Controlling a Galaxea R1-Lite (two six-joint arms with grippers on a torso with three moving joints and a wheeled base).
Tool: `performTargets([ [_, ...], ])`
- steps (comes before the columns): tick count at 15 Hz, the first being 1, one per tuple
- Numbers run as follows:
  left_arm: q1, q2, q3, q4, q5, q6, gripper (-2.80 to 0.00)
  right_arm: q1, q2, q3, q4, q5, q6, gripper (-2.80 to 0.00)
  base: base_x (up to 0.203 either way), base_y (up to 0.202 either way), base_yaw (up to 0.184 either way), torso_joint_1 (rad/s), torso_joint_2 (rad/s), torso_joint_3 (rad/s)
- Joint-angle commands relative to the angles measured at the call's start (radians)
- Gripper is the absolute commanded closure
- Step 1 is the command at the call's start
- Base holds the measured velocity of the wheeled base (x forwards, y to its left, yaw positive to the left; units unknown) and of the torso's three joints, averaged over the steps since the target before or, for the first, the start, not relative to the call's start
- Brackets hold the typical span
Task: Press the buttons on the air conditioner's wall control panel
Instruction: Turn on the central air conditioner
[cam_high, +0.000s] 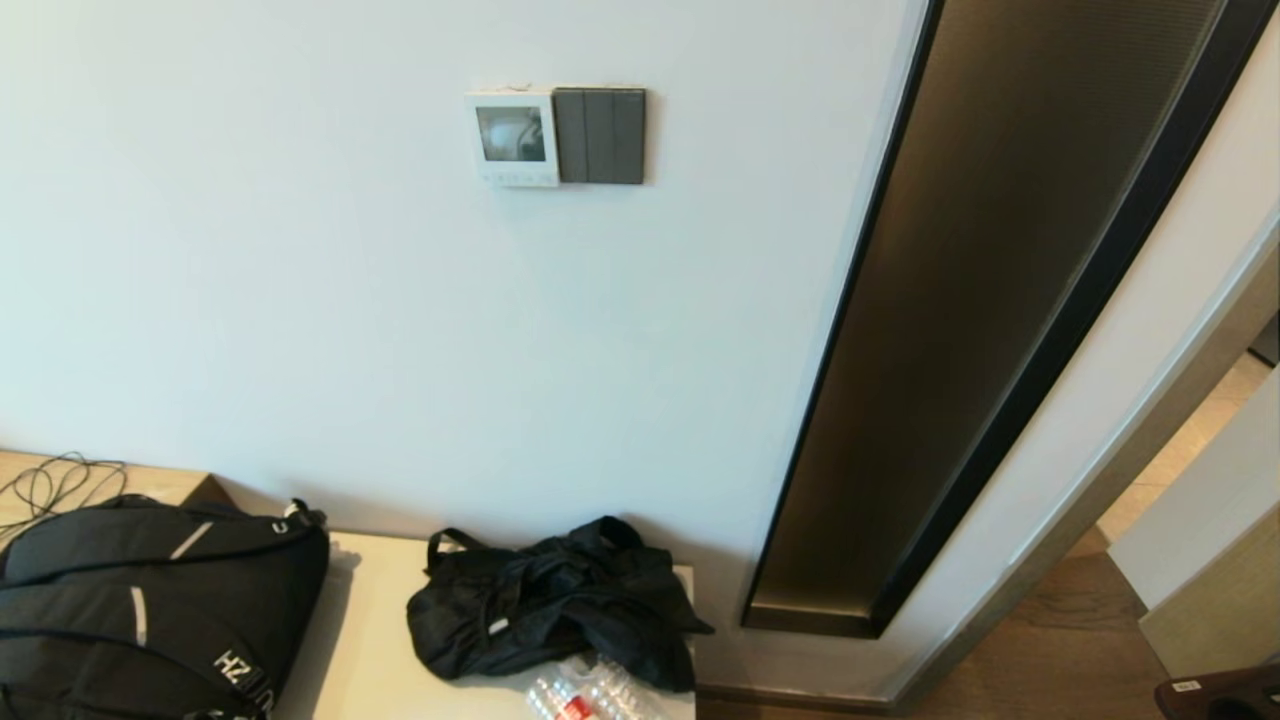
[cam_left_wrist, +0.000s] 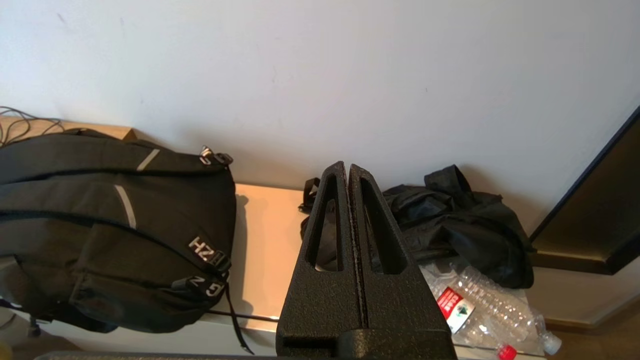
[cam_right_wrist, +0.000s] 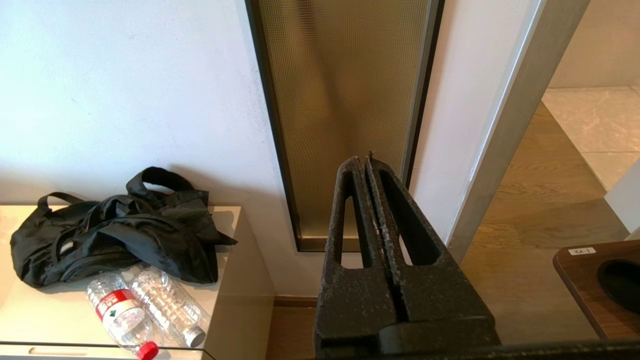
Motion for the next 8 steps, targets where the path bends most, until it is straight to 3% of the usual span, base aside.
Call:
performTargets([
  [1,0.000,-0.001,0.000,0.001,0.000,-0.001,0.00,0.000,0.002,0.002,0.000,0.002,0.000,0.00,0.000,0.000,0.000,0.000,0.00,0.000],
  [8,0.001,-0.002,0.000,0.001,0.000,0.001,0.00,0.000,0.002,0.002,0.000,0.000,0.001,0.00,0.000,0.000,0.000,0.000,0.00,0.000],
])
